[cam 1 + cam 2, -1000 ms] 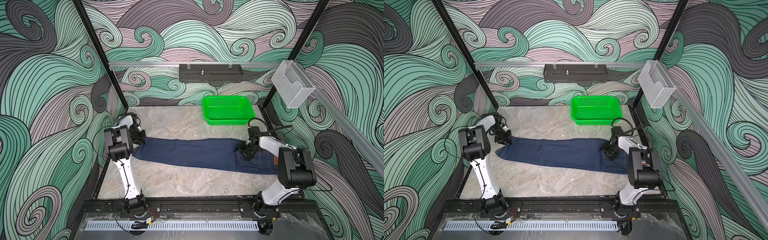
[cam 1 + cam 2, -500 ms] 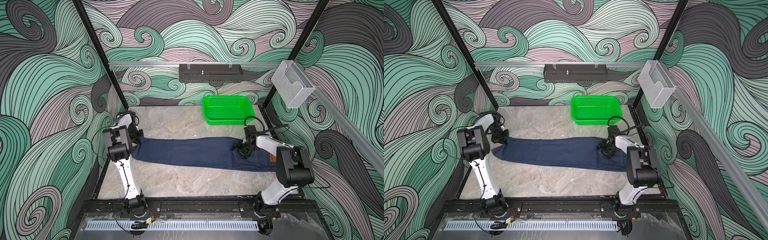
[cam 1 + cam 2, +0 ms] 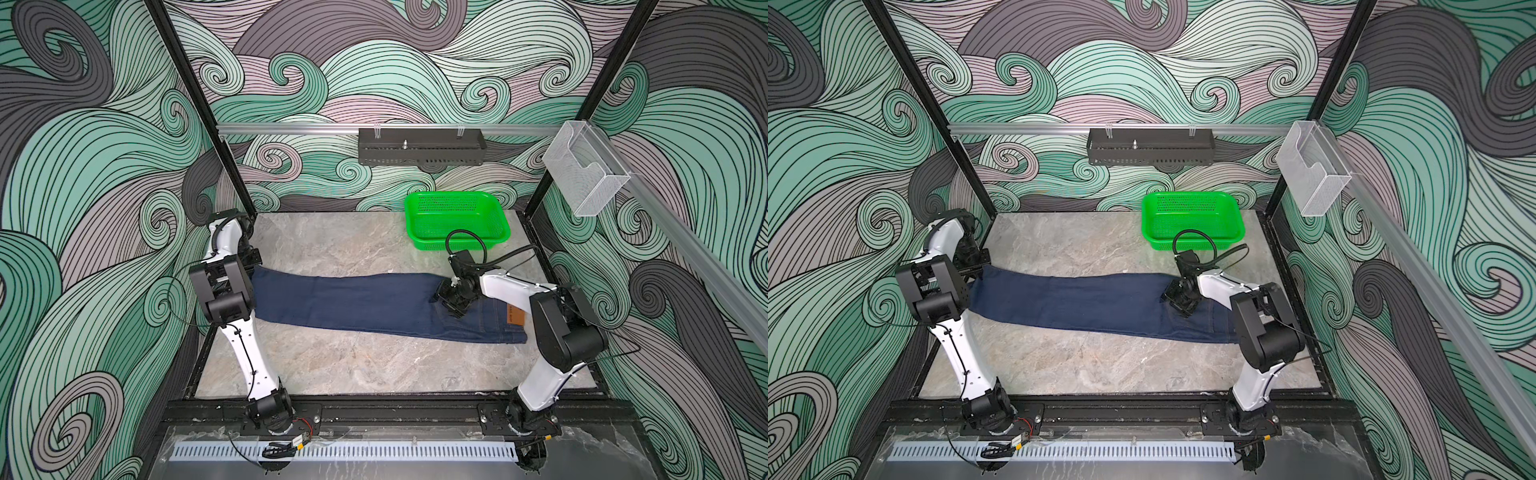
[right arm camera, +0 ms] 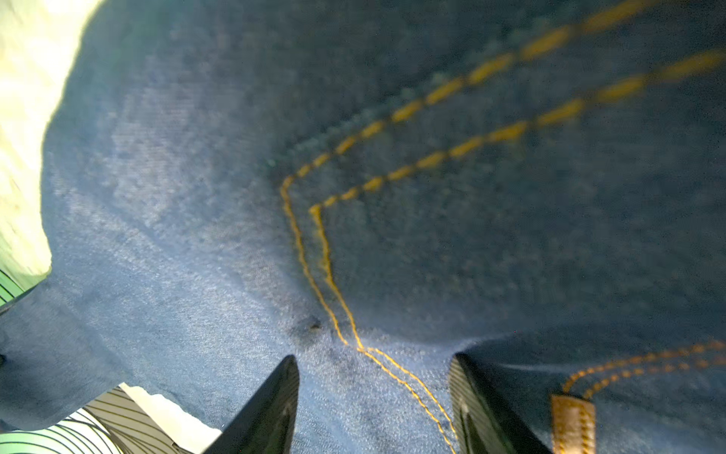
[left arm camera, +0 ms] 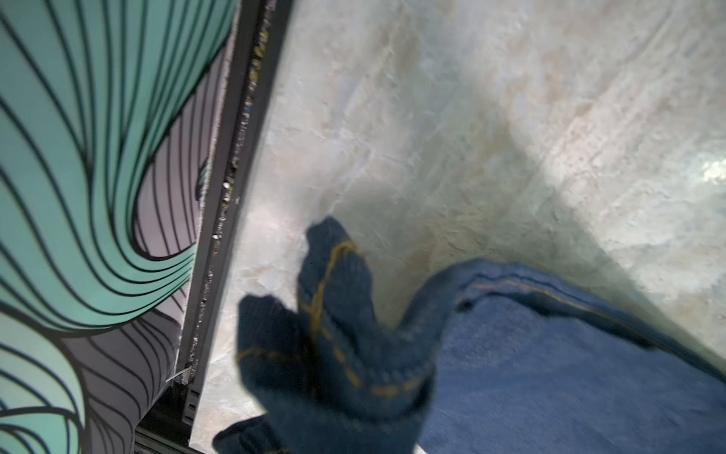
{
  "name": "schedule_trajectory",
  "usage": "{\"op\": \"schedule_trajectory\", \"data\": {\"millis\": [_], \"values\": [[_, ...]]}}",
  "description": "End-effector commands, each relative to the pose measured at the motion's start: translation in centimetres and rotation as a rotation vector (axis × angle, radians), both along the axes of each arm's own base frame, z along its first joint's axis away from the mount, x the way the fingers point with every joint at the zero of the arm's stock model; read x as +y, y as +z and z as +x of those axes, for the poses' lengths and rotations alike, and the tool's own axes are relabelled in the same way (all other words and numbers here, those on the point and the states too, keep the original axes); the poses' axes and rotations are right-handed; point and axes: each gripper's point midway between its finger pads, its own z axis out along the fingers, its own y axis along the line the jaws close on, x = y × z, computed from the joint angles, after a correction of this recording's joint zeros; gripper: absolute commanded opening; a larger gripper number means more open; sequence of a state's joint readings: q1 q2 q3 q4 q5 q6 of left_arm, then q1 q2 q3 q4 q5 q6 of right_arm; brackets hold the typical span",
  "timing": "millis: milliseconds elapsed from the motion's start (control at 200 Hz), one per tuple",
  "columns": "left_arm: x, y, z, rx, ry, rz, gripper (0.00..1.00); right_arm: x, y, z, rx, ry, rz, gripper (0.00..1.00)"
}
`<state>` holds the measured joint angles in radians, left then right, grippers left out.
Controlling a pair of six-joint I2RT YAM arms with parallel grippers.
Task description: Fold and stack the trousers
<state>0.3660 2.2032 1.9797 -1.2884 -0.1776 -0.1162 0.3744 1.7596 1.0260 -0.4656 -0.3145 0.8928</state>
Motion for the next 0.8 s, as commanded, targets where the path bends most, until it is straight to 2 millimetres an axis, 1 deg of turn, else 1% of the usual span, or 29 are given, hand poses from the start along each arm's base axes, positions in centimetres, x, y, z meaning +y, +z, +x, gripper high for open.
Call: {"op": "schedule_trajectory", "data": {"millis": [0, 115, 195, 255, 335, 455, 510, 555, 660, 720, 796], "values": [[-0.5, 1.2, -0.5, 0.009, -0.001, -0.012, 0.00, 0.0, -0.1, -0.1, 0.027, -0.027, -0.041, 0.64], [-2.4, 2.0, -0.2, -0.040, -0.012, -0.103, 0.00, -0.3, 2.1, 1.1, -0.042, -0.002, -0.065, 0.67], [-3.9, 2.8, -0.3, -0.069, -0.008, -0.176, 0.00, -0.6, 3.5, 1.5, -0.079, 0.020, -0.084, 0.68], [-5.4, 3.6, -0.4, -0.095, -0.002, -0.251, 0.00, -0.8, 4.4, 1.6, -0.103, 0.026, -0.089, 0.69], [-7.9, 4.9, -0.3, -0.150, 0.005, -0.367, 0.00, -1.1, 5.3, 1.6, -0.127, 0.024, -0.083, 0.69], [-12.6, 7.1, -0.3, -0.227, 0.001, -0.513, 0.00, -1.9, 6.2, 1.4, -0.151, 0.013, -0.078, 0.69], [-15.2, 8.0, -0.6, -0.230, -0.030, -0.546, 0.00, -2.3, 6.4, 1.2, -0.154, 0.003, -0.071, 0.69], [-17.8, 8.7, -0.8, -0.227, -0.068, -0.585, 0.00, -2.6, 6.6, 1.1, -0.158, -0.004, -0.065, 0.69], [-23.3, 9.5, -1.7, -0.212, -0.132, -0.614, 0.00, -3.6, 6.9, 0.8, -0.164, -0.023, -0.057, 0.69], [-25.9, 9.6, -1.9, -0.230, -0.108, -0.656, 0.00, -4.2, 7.1, 0.6, -0.166, -0.037, -0.053, 0.69], [-28.7, 9.6, -1.7, -0.273, -0.056, -0.726, 0.00, -4.9, 7.2, 0.4, -0.169, -0.053, -0.045, 0.69]]}}
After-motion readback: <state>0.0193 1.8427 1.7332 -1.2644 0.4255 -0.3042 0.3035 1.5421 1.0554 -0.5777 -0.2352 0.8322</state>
